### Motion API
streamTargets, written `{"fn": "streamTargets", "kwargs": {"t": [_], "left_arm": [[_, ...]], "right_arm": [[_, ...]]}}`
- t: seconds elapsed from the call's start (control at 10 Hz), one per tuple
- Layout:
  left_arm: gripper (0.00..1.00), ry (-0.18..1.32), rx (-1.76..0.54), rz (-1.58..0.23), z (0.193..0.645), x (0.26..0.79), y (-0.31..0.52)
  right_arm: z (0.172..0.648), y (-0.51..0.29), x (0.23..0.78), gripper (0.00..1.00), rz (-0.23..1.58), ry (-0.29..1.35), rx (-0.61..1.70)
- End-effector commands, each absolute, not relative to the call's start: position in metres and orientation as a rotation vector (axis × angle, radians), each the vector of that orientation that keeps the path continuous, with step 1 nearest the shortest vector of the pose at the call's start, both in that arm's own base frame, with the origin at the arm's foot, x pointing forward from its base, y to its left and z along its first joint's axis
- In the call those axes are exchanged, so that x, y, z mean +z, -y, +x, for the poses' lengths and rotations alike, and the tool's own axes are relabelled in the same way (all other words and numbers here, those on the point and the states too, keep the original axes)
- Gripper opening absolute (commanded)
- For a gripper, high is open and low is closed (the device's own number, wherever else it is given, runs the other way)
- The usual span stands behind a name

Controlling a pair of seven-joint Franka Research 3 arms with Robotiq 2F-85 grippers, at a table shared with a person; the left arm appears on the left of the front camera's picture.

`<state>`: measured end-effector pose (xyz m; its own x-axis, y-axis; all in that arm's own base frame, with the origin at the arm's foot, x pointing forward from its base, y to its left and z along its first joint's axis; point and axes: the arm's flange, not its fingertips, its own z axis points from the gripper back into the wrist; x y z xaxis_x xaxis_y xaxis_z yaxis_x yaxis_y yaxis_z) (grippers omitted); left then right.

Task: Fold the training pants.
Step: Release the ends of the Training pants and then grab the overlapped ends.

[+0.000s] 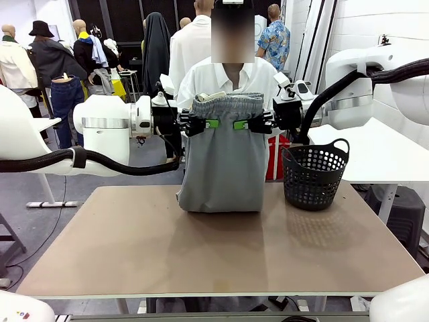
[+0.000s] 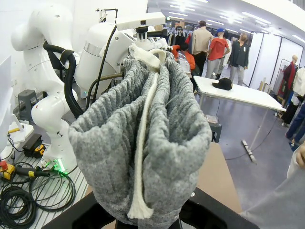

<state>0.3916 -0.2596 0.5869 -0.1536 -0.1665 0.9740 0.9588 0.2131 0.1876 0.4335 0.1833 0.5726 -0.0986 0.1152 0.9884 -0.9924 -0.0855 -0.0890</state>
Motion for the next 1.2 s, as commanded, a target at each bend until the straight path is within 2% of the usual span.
{"fn": "streamTargets", "kwargs": {"t": [0.0,1.1], "left_arm": [[0.00,1.321,-1.215,-0.847,0.3906,0.5896,0.2607],[0.00,1.321,-1.215,-0.847,0.3906,0.5896,0.2607]], "right_arm": [[0.4325,-0.1846,0.5724,0.00,1.134,1.151,1.398],[0.4325,-0.1846,0.5724,0.00,1.134,1.151,1.398]]}}
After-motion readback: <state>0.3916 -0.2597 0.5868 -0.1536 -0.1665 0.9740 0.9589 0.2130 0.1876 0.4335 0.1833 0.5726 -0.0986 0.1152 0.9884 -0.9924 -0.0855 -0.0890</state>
